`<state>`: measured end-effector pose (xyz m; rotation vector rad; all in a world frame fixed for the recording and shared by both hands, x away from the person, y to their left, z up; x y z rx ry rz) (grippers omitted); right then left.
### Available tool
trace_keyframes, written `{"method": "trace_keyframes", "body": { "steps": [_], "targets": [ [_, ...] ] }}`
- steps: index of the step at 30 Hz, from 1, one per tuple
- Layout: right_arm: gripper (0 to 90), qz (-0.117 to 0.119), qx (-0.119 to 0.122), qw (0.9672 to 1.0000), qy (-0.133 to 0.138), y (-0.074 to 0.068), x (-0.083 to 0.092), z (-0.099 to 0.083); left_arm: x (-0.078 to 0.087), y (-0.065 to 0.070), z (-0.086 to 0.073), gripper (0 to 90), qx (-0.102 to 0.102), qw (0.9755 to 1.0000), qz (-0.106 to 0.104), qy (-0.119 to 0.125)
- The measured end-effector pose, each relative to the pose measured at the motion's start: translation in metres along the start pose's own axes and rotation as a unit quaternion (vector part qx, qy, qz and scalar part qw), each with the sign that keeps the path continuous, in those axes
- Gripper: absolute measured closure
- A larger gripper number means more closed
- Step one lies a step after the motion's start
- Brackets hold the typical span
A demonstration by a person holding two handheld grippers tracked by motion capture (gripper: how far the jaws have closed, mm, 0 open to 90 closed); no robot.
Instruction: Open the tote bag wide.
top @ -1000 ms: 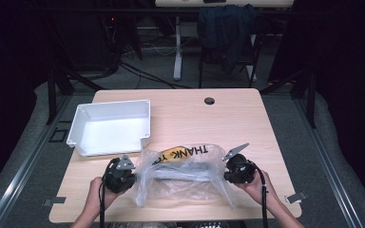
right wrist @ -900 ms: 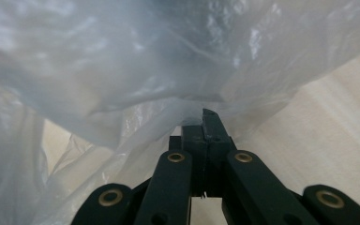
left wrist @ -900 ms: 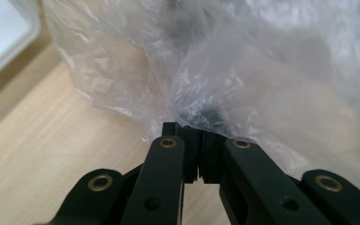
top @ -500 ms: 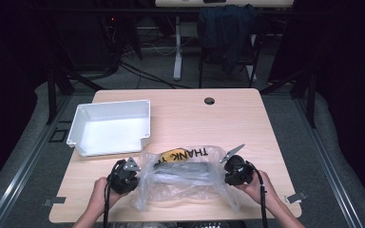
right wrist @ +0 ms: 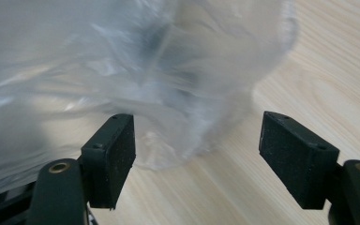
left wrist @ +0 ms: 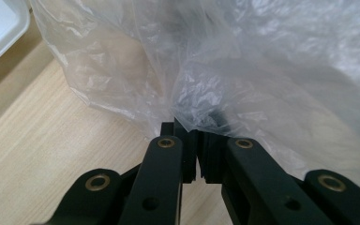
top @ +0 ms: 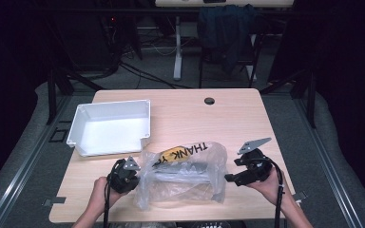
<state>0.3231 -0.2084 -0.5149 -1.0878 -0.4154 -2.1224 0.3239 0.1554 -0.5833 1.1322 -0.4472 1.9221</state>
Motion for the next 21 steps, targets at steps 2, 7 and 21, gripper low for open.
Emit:
{"method": "trace_keyframes", "body": {
  "steps": [2, 7, 21],
  "targets": [
    [27.4, -0.001, 0.002, 1.0, 0.004, -0.003, -0.002, 0.001, 0.0, -0.002, 0.0, 87.8, 0.002, 1.0, 0.003, 0.0],
    [64.7, 0.013, 0.012, 0.9996, -0.024, -0.014, -0.039, 0.001, -0.002, -0.004, -0.001, 84.4, 0.007, 1.0, 0.0, -0.006],
    [90.0, 0.013, 0.006, 0.9989, -0.045, -0.008, -0.052, -0.004, 0.031, -0.012, -0.014, 38.2, 0.053, 0.9985, -0.013, -0.006]
  ]
}}
Point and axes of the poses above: each handheld gripper's, and its own axes: x roughly backward along the jaws, z roughly out of its top, y roughly to its right, the point moved 5 cm from there along -x, roughly forward along the jaws, and after that the axes turned 6 degrees about -z, right-handed, at the moved point
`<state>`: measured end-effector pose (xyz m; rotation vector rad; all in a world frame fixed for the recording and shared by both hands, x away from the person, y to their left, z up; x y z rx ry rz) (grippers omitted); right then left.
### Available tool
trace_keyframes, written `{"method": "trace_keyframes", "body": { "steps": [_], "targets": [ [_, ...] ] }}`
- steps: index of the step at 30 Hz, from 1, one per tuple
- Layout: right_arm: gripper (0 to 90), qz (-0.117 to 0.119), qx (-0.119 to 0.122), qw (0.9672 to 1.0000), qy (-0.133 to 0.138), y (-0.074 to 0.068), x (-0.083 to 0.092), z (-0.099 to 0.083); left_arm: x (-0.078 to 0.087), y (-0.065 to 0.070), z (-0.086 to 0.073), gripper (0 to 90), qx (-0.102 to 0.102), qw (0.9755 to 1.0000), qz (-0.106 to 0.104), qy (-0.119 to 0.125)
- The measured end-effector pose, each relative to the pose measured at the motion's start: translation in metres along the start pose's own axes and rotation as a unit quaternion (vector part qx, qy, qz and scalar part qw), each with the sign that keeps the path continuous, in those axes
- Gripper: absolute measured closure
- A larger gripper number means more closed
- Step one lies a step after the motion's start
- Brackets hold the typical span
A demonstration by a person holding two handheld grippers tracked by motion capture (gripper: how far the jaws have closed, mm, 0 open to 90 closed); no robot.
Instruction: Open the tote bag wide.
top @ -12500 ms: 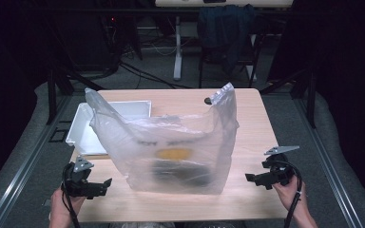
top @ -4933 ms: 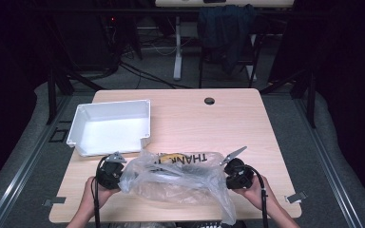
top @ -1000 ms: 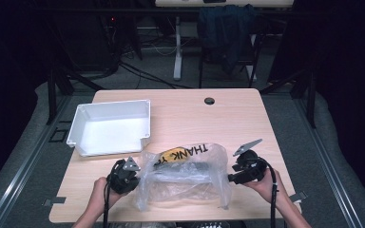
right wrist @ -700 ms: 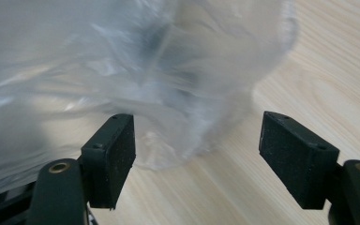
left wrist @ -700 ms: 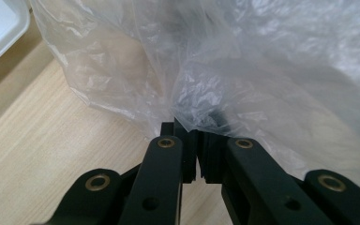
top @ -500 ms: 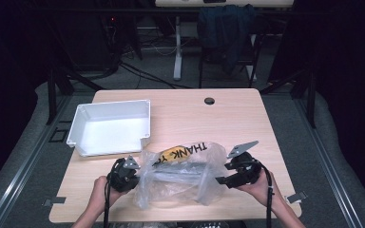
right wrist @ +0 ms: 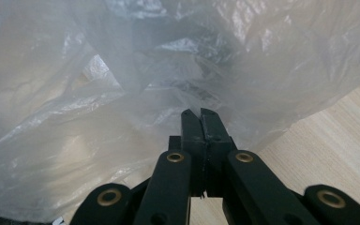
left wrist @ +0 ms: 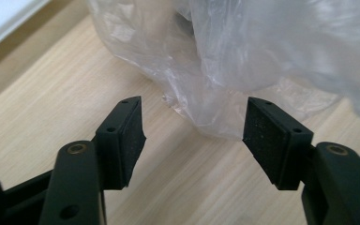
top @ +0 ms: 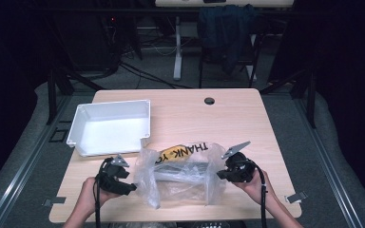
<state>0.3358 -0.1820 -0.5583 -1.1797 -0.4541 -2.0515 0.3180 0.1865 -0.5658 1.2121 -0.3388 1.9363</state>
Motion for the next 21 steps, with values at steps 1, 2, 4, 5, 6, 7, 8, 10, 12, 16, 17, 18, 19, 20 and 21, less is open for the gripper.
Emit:
{"method": "trace_keyframes", "body": {
  "steps": [1, 2, 4, 5, 6, 7, 8, 10, 12, 16, 17, 18, 19, 20, 21],
  "targets": [
    [90.0, -0.001, 0.001, 1.0, 0.0, 0.0, 0.0, 0.0, 0.005, 0.0, 0.0, 36.9, 0.0, 1.0, -0.002, 0.009],
    [90.0, 0.0, 0.003, 1.0, 0.001, -0.001, 0.0, 0.0, 0.009, 0.001, 0.0, 36.0, 0.002, 0.9998, -0.004, 0.017],
    [90.0, 0.0, 0.004, 1.0, 0.001, 0.0, 0.0, 0.001, 0.016, 0.001, 0.001, 35.3, 0.003, 0.9996, -0.013, 0.024],
    [90.0, 0.0, 0.005, 1.0, 0.001, 0.0, -0.001, 0.001, 0.018, 0.002, 0.002, 34.6, 0.004, 0.9995, -0.015, 0.028],
    [90.0, -0.001, 0.004, 1.0, 0.002, 0.001, -0.001, 0.001, 0.021, 0.004, 0.002, 34.6, -0.001, 0.9995, -0.016, 0.025],
    [90.0, -0.001, -0.002, 1.0, 0.004, 0.0, -0.001, 0.001, 0.023, 0.005, 0.002, 34.1, -0.005, 0.9995, -0.021, 0.025],
    [90.0, 0.0, 0.003, 1.0, -0.001, 0.001, -0.001, 0.0, 0.025, 0.006, 0.001, 34.0, -0.005, 0.9994, -0.023, 0.025],
    [90.0, -0.003, 0.002, 1.0, -0.001, 0.001, 0.0, 0.0, 0.028, 0.01, 0.0, 33.2, -0.006, 0.9991, -0.032, 0.026],
    [90.0, -0.005, 0.004, 1.0, 0.002, 0.0, 0.002, 0.0, 0.034, 0.014, 0.0, 33.0, -0.012, 0.9987, -0.038, 0.031],
    [90.0, -0.007, 0.005, 1.0, 0.002, 0.001, 0.001, 0.001, 0.043, 0.022, 0.007, 33.0, -0.015, 0.9969, -0.054, 0.056],
    [90.0, -0.004, 0.008, 1.0, 0.0, 0.001, 0.001, 0.001, 0.043, 0.025, 0.01, 33.1, -0.016, 0.9963, -0.058, 0.062],
    [90.0, -0.005, 0.007, 1.0, -0.003, 0.001, 0.0, 0.001, 0.043, 0.028, 0.013, 33.2, -0.021, 0.9962, -0.06, 0.06],
    [90.0, -0.003, 0.008, 1.0, -0.002, 0.0, 0.0, 0.001, 0.041, 0.03, 0.015, 33.4, -0.026, 0.9963, -0.055, 0.061],
    [90.0, -0.007, 0.007, 1.0, -0.001, 0.0, 0.0, 0.001, 0.039, 0.032, 0.017, 35.9, -0.031, 0.9963, -0.054, 0.059],
    [90.0, -0.009, 0.01, 0.9999, -0.003, 0.0, 0.001, 0.001, 0.036, 0.033, 0.018, 40.1, -0.035, 0.9962, -0.055, 0.058]
  ]
}}
Point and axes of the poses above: each handheld gripper's, and its own axes: x roughly backward along the jaws, z roughly out of its top, y roughly to its right, the point moved 5 cm from there along -x, roughly forward along the jaws, and after that the axes turned 6 degrees about -z, right-handed, at the moved point
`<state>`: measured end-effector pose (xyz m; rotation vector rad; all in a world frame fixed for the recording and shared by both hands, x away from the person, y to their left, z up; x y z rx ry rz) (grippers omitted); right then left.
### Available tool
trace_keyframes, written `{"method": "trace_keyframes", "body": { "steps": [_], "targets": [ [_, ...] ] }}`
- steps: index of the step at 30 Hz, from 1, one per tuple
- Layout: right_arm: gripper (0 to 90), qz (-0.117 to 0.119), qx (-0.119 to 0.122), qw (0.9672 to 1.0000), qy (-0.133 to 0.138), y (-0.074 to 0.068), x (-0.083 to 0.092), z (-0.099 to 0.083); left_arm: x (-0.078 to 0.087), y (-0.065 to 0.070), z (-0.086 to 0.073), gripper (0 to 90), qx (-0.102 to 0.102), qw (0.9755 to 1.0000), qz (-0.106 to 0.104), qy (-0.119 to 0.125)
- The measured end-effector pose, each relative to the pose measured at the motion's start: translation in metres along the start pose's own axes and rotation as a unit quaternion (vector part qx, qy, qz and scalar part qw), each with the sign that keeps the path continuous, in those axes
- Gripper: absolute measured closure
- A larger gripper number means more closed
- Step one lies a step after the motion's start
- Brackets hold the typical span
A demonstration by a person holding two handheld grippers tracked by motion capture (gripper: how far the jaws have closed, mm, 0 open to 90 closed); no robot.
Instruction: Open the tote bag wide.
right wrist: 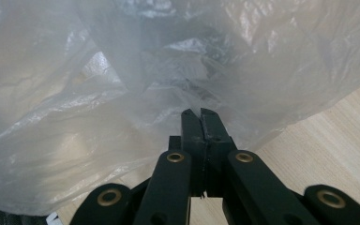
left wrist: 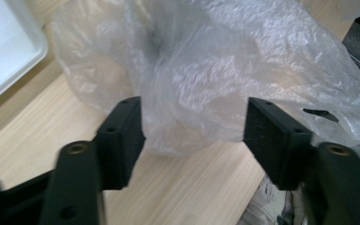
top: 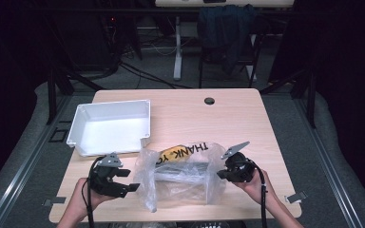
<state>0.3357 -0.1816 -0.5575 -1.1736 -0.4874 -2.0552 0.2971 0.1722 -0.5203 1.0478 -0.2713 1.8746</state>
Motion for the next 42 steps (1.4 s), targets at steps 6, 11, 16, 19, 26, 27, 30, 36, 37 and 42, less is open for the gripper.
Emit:
{"method": "trace_keyframes", "body": {
  "steps": [6, 11, 16, 19, 26, 27, 30, 36, 37, 42],
  "targets": [
    [90.0, 0.001, 0.004, 0.9999, -0.012, 0.0, -0.003, -0.001, -0.031, -0.012, 0.001, 70.1, -0.013, 0.9981, 0.055, -0.024],
    [90.0, -0.003, 0.005, 0.9996, -0.026, 0.0, -0.007, -0.004, -0.049, -0.027, -0.007, 84.7, -0.004, 0.9966, 0.066, -0.05],
    [90.0, -0.009, 0.009, 0.9992, -0.037, 0.0, -0.013, -0.005, -0.058, -0.033, -0.013, 86.4, 0.004, 0.9961, 0.06, -0.065],
    [90.0, -0.025, 0.016, 0.9983, -0.051, 0.0, -0.018, -0.006, -0.064, -0.033, -0.014, 86.9, 0.005, 0.9954, 0.062, -0.073],
    [90.0, -0.021, 0.02, 0.9959, -0.086, 0.003, -0.023, -0.012, -0.072, -0.03, -0.014, 87.4, -0.002, 0.9947, 0.044, -0.093],
    [90.0, -0.021, 0.018, 0.9957, -0.088, 0.003, -0.024, -0.013, -0.074, -0.028, -0.015, 87.5, -0.009, 0.9937, 0.041, -0.104],
    [90.0, -0.021, 0.021, 0.9948, -0.097, 0.002, -0.025, -0.016, -0.076, -0.026, -0.016, 87.4, -0.018, 0.9926, 0.041, -0.113],
    [82.2, -0.052, -0.003, 0.9945, -0.091, 0.011, -0.027, -0.015, -0.076, -0.028, -0.015, 86.9, -0.009, 0.9933, 0.047, -0.105],
    [82.2, -0.052, -0.003, 0.9945, -0.091, 0.011, -0.027, -0.015, -0.076, -0.028, -0.015, 86.5, -0.009, 0.9933, 0.047, -0.105],
    [54.0, -0.049, -0.015, 0.9964, -0.068, 0.018, -0.002, -0.012, -0.074, -0.028, -0.015, 85.9, -0.009, 0.994, 0.047, -0.098]
  ]
}}
Point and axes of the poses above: each handheld gripper's, and its own axes: x roughly backward along the jaws, z roughly out of its top, y roughly to its right, the point moved 5 cm from there along -x, roughly forward along the jaws, and after that the axes turned 6 degrees about -z, right-handed, at the moved point
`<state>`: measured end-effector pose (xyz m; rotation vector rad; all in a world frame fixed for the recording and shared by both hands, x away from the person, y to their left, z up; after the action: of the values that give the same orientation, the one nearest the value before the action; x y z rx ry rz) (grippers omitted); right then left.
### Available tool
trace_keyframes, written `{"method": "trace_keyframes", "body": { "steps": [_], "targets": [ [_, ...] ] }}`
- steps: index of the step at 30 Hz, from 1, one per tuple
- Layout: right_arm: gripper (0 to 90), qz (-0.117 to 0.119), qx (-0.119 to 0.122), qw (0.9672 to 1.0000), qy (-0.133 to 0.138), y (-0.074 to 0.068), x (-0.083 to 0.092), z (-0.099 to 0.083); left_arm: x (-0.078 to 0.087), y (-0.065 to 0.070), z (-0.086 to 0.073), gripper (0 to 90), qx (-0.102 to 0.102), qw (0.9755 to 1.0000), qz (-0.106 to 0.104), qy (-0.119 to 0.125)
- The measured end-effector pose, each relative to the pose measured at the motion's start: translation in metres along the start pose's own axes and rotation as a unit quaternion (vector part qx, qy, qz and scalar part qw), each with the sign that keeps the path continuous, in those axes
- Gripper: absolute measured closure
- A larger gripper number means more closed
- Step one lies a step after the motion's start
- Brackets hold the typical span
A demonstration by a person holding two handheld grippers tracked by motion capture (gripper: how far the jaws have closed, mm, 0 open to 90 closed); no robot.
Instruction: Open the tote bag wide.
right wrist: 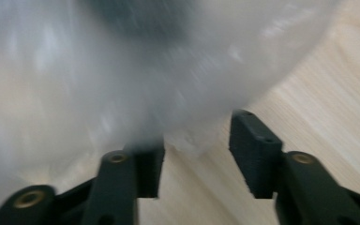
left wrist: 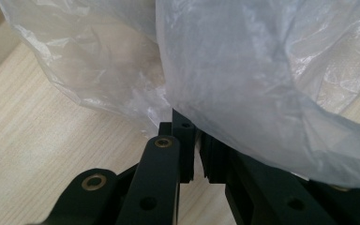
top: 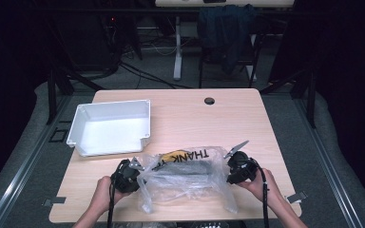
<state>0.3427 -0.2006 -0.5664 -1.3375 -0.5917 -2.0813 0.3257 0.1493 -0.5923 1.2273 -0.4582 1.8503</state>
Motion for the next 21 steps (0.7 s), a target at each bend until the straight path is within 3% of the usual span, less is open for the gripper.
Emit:
{"method": "trace_keyframes", "body": {
  "steps": [4, 9, 14, 18, 21],
  "targets": [
    [40.8, 0.007, -0.013, 0.9996, 0.024, 0.002, 0.025, -0.005, 0.001, -0.001, 0.0, 85.4, -0.001, 1.0, 0.004, 0.002],
    [33.0, 0.011, -0.024, 0.9983, 0.052, 0.005, 0.049, -0.008, 0.002, -0.001, 0.001, 85.0, 0.001, 1.0, 0.006, 0.005],
    [26.9, 0.039, -0.032, 0.9941, 0.095, 0.002, 0.072, -0.003, 0.004, -0.001, 0.002, 84.7, -0.002, 0.9999, 0.009, 0.008],
    [20.6, 0.068, -0.039, 0.9894, 0.122, -0.003, 0.08, 0.007, 0.003, -0.001, 0.003, 84.1, 0.0, 0.9999, 0.008, 0.009],
    [16.4, 0.077, -0.033, 0.9881, 0.129, -0.013, 0.08, 0.017, 0.004, -0.001, 0.003, 84.0, -0.001, 0.9999, 0.009, 0.009]
  ]
}}
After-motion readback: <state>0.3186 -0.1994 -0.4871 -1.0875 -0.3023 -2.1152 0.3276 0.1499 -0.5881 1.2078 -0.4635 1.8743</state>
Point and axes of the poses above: each handheld gripper's, and its own axes: x roughly backward along the jaws, z roughly out of its top, y roughly to its right, the point moved 5 cm from there along -x, roughly forward along the jaws, and after that the axes turned 6 degrees about -z, right-handed, at the moved point
